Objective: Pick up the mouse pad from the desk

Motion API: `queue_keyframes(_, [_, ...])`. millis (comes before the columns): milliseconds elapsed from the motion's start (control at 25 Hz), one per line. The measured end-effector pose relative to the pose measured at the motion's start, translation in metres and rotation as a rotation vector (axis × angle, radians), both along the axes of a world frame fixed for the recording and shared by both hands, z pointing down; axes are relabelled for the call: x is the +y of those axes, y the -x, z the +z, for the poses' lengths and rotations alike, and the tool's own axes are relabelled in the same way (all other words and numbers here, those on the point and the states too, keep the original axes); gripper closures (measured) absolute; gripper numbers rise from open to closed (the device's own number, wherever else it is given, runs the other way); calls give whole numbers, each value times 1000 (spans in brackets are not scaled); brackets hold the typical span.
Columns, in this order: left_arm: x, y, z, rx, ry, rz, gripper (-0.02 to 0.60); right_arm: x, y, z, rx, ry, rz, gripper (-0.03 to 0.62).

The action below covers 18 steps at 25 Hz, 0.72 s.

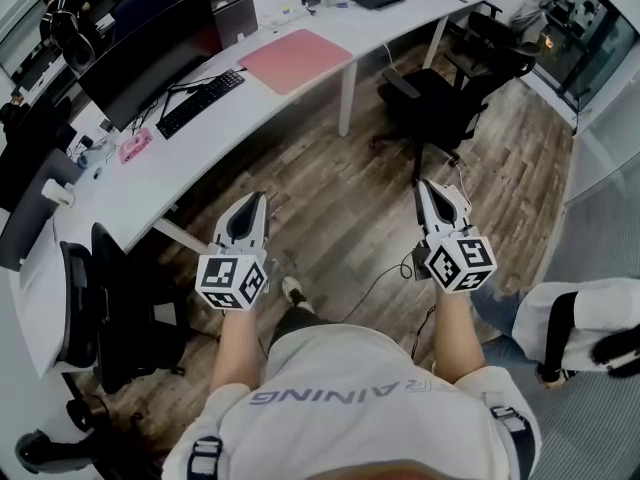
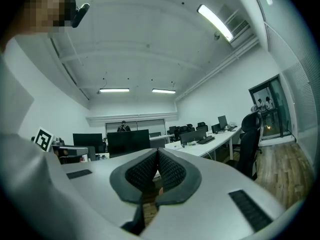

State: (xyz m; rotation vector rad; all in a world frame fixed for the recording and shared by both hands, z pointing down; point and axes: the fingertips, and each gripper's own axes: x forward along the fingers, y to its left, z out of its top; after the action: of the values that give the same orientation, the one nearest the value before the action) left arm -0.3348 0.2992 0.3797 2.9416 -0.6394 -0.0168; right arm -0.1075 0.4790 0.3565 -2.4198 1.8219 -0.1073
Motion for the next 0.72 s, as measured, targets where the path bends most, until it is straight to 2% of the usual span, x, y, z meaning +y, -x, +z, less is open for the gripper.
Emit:
queue_keyframes(160, [-22,-5,2,-4,13,2,534,-23,-7,2,-17,11,-1,572])
queue_keyframes(320, [-56,-26,3,-1,27,20,534,-50,-21,0,-10,28,17,572])
queue_keyframes(720, [-188,-76,12,-16,63,86,534,-171,-58,-1,-2,61,76,572])
